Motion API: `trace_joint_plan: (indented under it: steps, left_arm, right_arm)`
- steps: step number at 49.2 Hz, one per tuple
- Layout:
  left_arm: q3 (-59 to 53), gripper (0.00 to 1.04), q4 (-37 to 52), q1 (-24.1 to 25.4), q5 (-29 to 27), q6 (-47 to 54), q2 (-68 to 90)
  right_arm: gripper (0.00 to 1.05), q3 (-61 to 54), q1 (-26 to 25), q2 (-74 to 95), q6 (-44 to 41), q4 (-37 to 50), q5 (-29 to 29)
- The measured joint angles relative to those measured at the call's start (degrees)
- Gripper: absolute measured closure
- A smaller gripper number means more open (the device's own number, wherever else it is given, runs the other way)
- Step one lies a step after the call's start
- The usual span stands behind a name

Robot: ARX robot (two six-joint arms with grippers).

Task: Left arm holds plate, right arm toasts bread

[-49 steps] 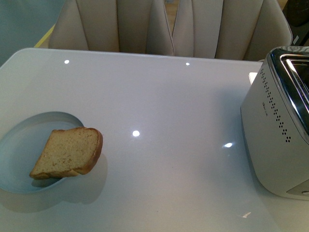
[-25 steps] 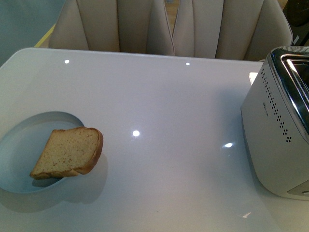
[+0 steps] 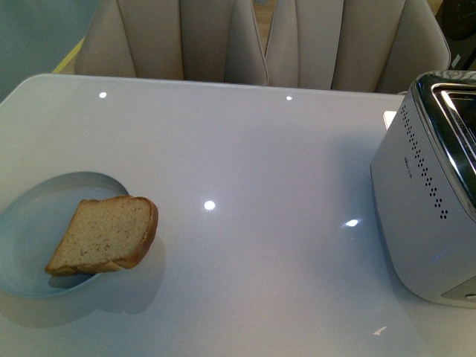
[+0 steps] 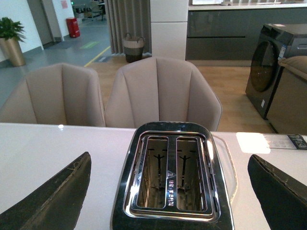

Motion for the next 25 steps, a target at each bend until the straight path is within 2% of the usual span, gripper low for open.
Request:
trace_joint_plan:
  steps: [6,17,25]
  left_arm:
    - [3.3,0.07,2.1,1.6,-3.9,7.5,10.1]
    - [9.5,0.07,4.6,4.5,-10.1,15.3,24.0]
    - [11.8,0.07,7.3,4.4,-13.8,19.5,31.3]
  right_arm:
    - [0.09,0.0,0.0,0.0,0.0,0.0,0.0]
    - [0.09,0.0,0.0,0.0,0.0,0.0,0.0]
    - [0.09,0.0,0.0,0.0,0.0,0.0,0.0]
